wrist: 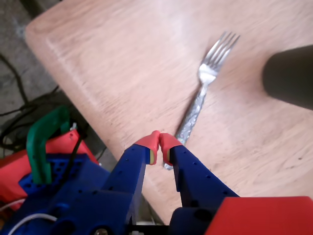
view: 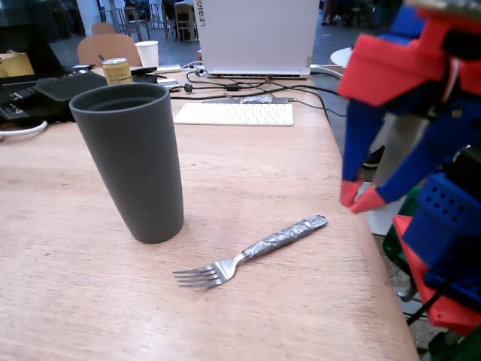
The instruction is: Grab the fork and place it in gray glass
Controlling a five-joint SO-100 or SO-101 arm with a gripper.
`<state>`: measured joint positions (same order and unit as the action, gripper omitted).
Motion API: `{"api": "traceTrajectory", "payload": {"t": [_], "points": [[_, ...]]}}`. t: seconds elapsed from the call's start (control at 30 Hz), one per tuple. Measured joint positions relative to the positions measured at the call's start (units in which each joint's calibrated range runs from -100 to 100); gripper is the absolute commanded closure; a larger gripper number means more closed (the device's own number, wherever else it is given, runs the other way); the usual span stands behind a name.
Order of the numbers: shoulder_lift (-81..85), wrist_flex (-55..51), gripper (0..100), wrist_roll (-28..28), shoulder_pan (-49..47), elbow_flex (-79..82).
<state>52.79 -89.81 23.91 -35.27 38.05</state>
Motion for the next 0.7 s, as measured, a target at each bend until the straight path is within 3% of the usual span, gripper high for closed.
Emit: {"api": "traceTrajectory", "payload": {"t": [0.43,0.53,0.7], "points": [[-12.62,21.78,100,-4.69,2.91,7.84],[-16.52,24.76,100,-4.79,8.08,7.84],[-17.38,25.01,100,-4.79,8.17,7.84]]}}
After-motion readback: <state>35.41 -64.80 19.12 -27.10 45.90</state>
